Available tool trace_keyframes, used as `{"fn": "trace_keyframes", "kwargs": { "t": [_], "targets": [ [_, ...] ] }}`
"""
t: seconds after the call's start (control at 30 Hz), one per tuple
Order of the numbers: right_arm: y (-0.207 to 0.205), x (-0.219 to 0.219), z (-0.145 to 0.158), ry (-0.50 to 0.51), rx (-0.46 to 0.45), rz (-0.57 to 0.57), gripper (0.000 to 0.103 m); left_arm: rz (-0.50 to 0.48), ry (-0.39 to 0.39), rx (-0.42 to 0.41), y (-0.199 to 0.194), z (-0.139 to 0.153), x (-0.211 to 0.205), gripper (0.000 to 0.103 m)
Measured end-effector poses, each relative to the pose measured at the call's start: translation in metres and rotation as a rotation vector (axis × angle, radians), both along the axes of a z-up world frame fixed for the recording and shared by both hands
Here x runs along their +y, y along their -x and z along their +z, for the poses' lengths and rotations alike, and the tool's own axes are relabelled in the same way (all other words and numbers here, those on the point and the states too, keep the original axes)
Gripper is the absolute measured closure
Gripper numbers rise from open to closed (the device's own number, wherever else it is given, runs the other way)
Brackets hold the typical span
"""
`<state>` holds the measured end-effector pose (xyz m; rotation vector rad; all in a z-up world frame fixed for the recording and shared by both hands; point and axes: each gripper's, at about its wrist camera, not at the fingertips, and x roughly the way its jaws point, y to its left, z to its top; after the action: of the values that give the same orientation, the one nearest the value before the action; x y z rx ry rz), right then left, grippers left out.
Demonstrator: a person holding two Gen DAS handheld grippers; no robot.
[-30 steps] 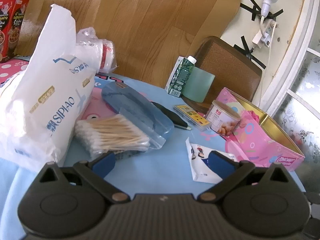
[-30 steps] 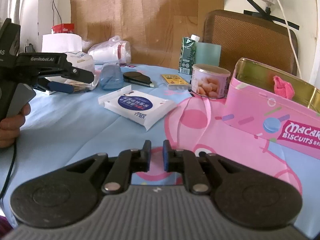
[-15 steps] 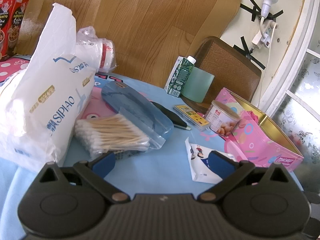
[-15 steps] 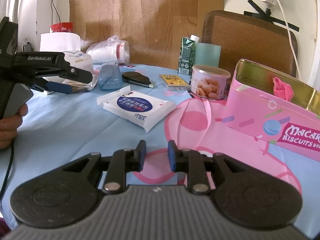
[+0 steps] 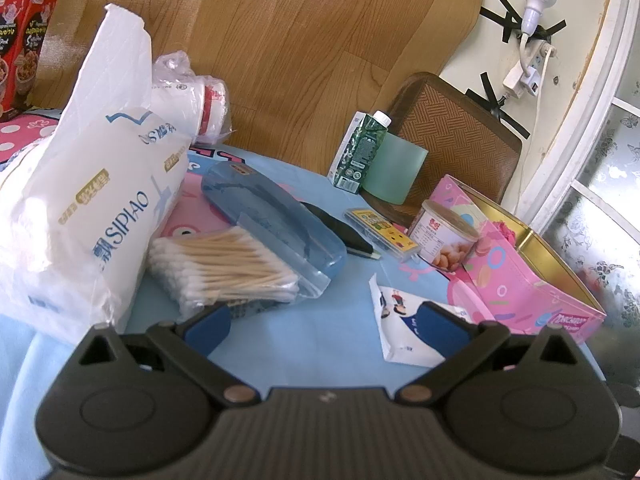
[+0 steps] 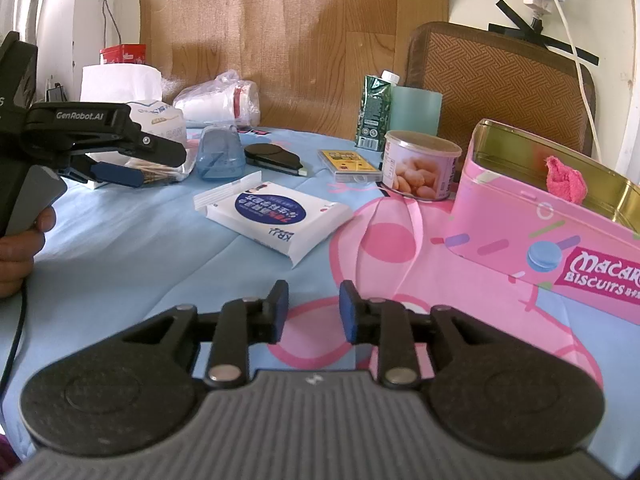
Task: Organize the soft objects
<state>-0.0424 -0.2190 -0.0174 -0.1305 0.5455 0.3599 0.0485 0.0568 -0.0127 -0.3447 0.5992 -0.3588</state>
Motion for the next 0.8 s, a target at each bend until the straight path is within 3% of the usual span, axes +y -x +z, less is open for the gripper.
{"fn": "trace_keyframes", "kwargs": {
  "t": [0.33, 0.43, 0.5, 0.63, 0.8],
  "targets": [
    [-0.010, 0.001, 0.003, -0.020, 0.015, 0.064, 0.051, -0.079, 0.166, 0.006, 0.013, 0.018, 0.014, 0.000],
    [-0.020, 0.006, 0.007, -0.017, 0.007, 0.093, 0.049, -0.136, 0.133, 0.014, 0.007, 0.026, -0.007, 0.000],
    [-0.027, 0.008, 0.009, -0.016, 0.000, 0.109, 0.038, -0.170, 0.093, 0.045, -0.002, 0.024, -0.024, 0.001],
    [-0.044, 0.011, 0.008, -0.008, 0.020, 0.134, 0.037, -0.202, 0.013, 0.123, -0.021, 0.009, -0.056, 0.001],
    [-0.059, 0.012, 0.004, -0.032, 0.070, 0.160, 0.038, -0.200, 0.042, 0.140, -0.042, 0.003, -0.069, 0.002]
  ]
}}
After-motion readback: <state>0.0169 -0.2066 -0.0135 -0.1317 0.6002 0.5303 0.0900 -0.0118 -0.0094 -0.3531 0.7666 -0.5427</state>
